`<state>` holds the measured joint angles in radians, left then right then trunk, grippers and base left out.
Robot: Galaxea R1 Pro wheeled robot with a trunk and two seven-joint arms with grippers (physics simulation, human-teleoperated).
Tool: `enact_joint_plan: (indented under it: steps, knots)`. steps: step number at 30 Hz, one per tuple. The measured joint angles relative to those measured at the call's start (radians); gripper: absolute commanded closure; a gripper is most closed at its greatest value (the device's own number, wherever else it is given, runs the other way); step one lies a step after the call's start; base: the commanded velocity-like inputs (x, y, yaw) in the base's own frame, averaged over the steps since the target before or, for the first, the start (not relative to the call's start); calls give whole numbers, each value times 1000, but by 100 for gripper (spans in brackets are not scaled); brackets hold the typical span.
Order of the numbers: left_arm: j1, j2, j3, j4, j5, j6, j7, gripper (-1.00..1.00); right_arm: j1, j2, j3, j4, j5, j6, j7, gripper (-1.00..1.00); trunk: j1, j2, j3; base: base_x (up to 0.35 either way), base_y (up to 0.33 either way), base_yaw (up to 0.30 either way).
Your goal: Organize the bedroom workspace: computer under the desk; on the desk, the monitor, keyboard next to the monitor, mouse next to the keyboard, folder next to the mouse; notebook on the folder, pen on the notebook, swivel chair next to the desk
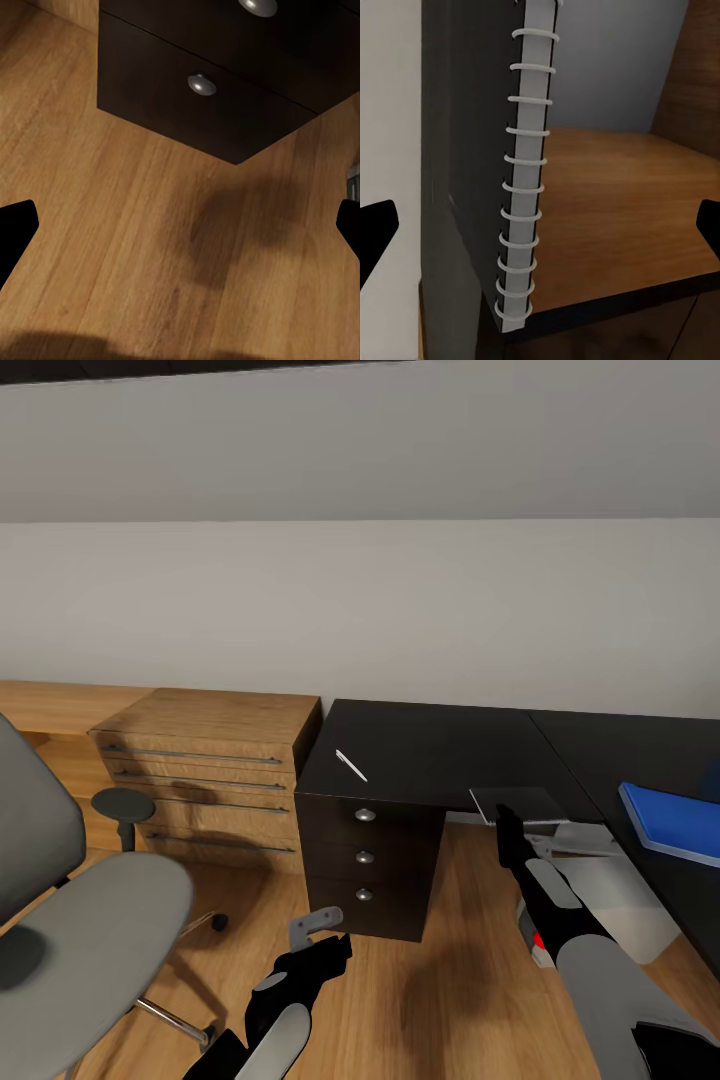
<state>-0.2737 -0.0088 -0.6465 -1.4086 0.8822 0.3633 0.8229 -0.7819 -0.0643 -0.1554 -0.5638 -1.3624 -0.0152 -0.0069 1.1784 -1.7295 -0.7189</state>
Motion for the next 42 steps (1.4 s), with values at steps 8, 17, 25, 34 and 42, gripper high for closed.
enact_joint_plan:
  steps: [8, 17, 25, 34, 42]
  knots:
    - [0, 1, 0, 0, 0, -1, 0, -100, 0, 0, 0, 0, 0, 0, 0, -100, 0, 0, 0, 18, 0, 0]
    - [0, 9, -1, 0, -1, -1, -1, -100, 0, 0, 0, 0, 0, 0, 0, -100, 0, 0, 0, 113, 0, 0]
    - [0, 10, -1, 0, -1, -1, -1, -100, 0, 0, 0, 0, 0, 0, 0, -100, 0, 0, 0, 13, 0, 0]
    - [0, 10, -1, 0, -1, -1, -1, -100, 0, 0, 0, 0, 0, 0, 0, -100, 0, 0, 0, 1, 0, 0]
    - [0, 10, -1, 0, -1, -1, -1, -100, 0, 0, 1, -3, 5, 1, 1, 100, 0, 0, 0, 0, 0, 0]
